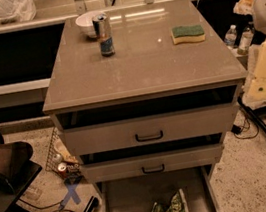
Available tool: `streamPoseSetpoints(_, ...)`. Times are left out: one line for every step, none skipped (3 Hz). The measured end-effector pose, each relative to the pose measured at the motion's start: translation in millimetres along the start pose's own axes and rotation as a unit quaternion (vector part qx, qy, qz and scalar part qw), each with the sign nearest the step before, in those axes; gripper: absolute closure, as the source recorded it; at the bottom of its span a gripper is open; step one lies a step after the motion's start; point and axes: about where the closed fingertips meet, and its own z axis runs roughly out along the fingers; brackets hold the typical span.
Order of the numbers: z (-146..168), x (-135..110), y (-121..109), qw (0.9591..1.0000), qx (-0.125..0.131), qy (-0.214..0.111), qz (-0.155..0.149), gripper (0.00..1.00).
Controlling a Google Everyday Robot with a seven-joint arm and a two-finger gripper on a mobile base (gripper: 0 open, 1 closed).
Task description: Pick green jalapeno chip bag from bottom drawer and place on counter
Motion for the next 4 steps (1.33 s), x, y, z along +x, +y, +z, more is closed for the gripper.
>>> streamPoseSetpoints(27, -6, 28, 0.9988, 0.009, -0.041, 0.024, 0.00)
streamPoseSetpoints(75, -7, 70, 0.9943, -0.007, -0.097, 0.043, 0.00)
streamPoseSetpoints(132, -12, 113, 0.9857, -0.025, -0.159, 0.050, 0.00)
streamPoseSetpoints(184, -18, 148, 0.9728, -0.027, -0.219, 0.072, 0.00)
